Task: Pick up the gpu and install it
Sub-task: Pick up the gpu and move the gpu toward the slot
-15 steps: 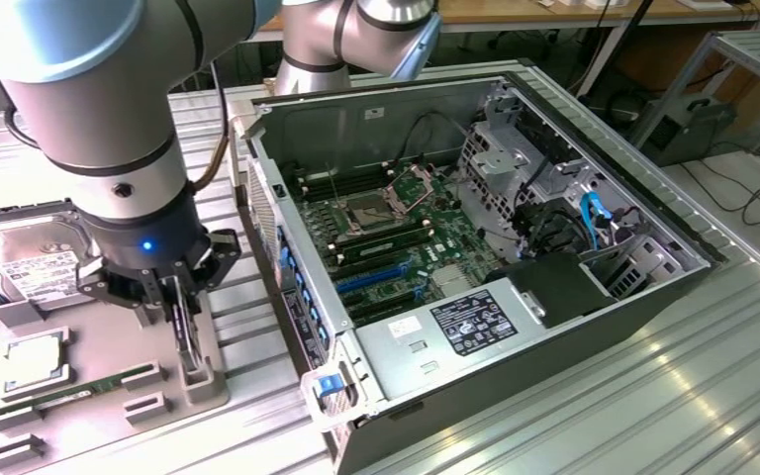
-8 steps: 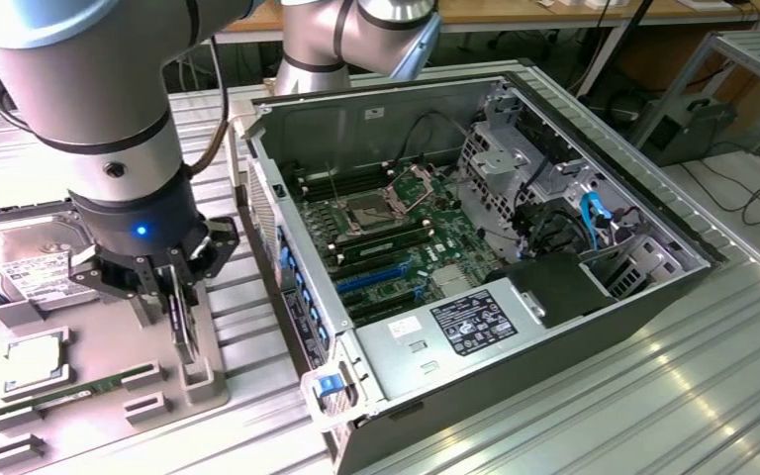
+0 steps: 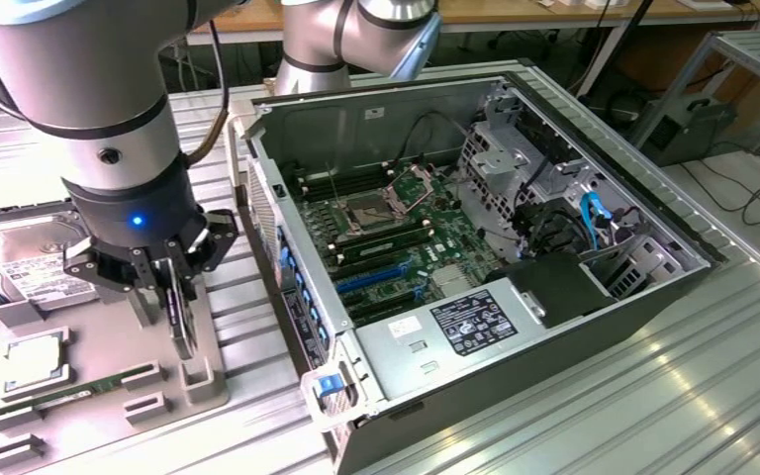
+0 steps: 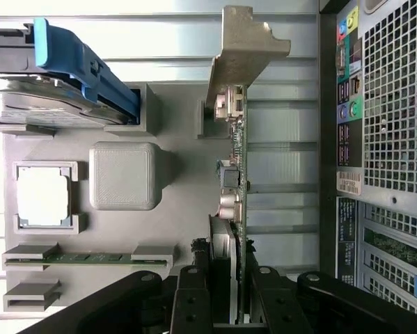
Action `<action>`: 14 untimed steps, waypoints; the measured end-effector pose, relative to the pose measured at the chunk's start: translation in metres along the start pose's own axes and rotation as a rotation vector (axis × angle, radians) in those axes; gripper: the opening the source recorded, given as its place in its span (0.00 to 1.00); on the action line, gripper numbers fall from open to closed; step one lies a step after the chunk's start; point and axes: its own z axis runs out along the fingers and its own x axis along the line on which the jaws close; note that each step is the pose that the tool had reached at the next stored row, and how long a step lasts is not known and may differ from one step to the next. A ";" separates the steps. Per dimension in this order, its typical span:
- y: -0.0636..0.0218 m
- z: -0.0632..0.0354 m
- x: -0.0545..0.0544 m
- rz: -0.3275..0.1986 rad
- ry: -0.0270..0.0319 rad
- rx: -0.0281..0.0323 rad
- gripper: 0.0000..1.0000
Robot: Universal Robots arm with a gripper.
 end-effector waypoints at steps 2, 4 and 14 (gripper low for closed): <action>0.0000 -0.0015 0.000 0.000 0.0000 0.0000 0.27; 0.0001 -0.0035 0.000 0.000 -0.0001 -0.0001 0.27; 0.0003 -0.0139 0.000 0.000 0.0000 0.0000 0.27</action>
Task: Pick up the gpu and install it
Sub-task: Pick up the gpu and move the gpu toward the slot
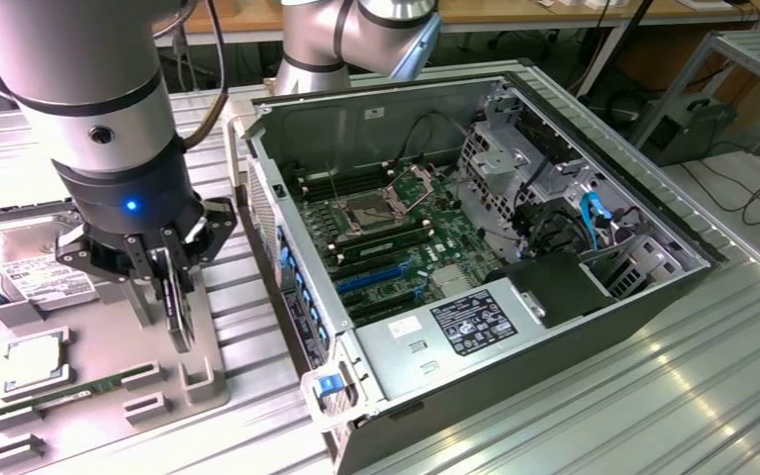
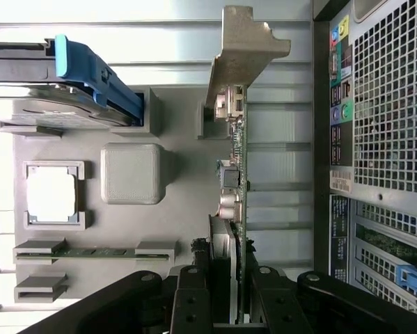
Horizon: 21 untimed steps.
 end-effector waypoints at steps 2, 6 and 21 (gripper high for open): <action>0.0001 -0.0028 0.000 0.000 0.0000 0.0000 0.27; 0.0002 -0.0081 0.000 0.000 -0.0001 -0.0001 0.27; 0.0007 -0.0294 -0.001 0.000 -0.0001 -0.0001 0.27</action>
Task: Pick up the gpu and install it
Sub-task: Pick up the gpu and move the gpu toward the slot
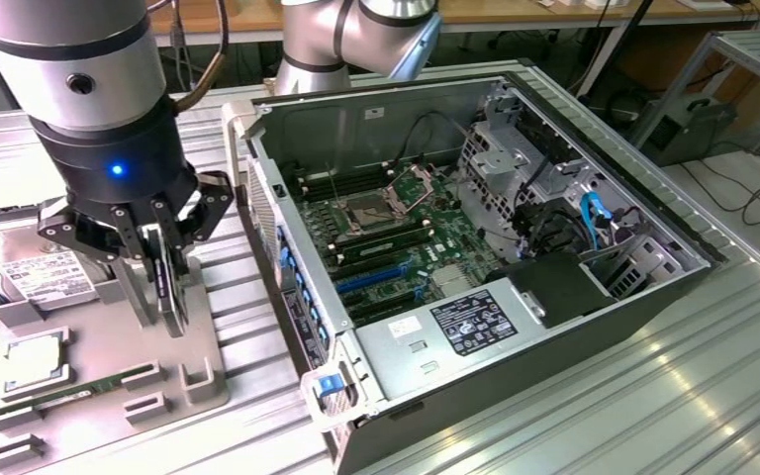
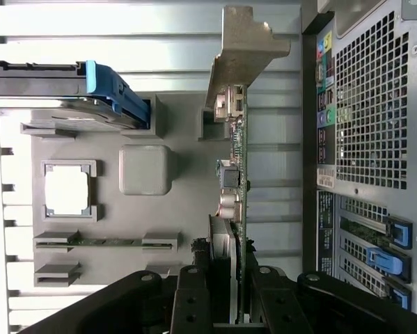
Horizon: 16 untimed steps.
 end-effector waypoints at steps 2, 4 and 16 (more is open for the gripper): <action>0.0000 -0.0026 0.000 0.000 0.0000 0.0000 0.27; 0.0001 -0.0050 0.000 0.000 0.0000 0.0000 0.27; 0.0006 -0.0253 -0.001 0.000 0.0000 0.0000 0.27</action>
